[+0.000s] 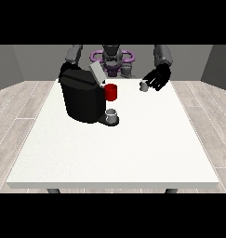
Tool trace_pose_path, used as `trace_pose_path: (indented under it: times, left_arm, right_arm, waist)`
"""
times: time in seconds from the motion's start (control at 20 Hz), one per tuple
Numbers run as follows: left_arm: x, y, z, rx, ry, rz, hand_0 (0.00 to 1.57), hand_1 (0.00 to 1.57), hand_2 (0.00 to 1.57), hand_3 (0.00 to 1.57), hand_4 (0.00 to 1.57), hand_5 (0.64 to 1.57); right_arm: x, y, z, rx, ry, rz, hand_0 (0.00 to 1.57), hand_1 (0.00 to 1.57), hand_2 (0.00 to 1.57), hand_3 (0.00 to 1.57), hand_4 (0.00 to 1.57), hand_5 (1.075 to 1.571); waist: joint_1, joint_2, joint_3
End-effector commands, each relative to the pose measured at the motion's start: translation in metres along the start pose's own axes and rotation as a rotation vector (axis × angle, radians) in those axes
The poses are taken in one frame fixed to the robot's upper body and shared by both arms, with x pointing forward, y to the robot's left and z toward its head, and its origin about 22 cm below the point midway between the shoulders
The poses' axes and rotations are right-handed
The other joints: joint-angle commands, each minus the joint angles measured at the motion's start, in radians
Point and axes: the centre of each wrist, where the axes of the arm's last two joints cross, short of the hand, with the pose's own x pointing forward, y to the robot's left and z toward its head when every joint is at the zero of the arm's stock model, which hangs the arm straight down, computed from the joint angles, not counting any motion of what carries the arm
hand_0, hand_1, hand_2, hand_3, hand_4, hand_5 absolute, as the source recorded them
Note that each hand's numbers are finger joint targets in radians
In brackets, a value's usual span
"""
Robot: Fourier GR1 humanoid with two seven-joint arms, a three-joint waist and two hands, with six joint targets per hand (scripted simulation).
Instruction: Insert the coffee pod into the coffee machine and close the lid
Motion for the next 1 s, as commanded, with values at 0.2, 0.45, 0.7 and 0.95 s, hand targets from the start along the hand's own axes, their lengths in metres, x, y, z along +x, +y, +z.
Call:
trace_pose_path:
  times: [0.2,0.45,0.7,0.95]
  left_arm:
    - [0.035,0.011,-0.021,0.021,-0.005,0.008,1.27,1.27,1.34,1.29,0.55,1.571]
    - [0.08,0.057,-0.04,0.117,-0.044,-0.03,1.02,1.02,1.21,1.23,0.5,1.571]
    - [0.087,0.107,-0.038,0.157,-0.01,0.028,1.24,1.24,1.26,1.2,0.48,1.571]
    - [0.091,0.087,-0.044,0.168,-0.043,0.009,1.28,1.28,1.34,1.28,0.52,1.571]
  right_arm:
    - [0.001,0.012,0.0,0.034,-0.031,-0.028,0.0,0.0,0.0,0.0,0.5,1.571]
    - [0.01,0.003,-0.013,0.069,-0.046,-0.021,0.0,0.0,0.0,0.0,0.5,1.571]
    - [0.036,0.026,-0.017,0.111,-0.147,-0.011,0.0,0.0,0.0,0.0,0.53,1.571]
    - [0.039,0.009,-0.018,0.096,-0.123,-0.015,0.0,0.0,0.0,0.0,0.51,1.571]
  waist:
    - [-0.028,-0.009,-0.0001]
    - [-0.078,0.026,0.0002]
    - [-0.121,0.074,-0.0001]
    - [-0.141,0.082,-0.0001]
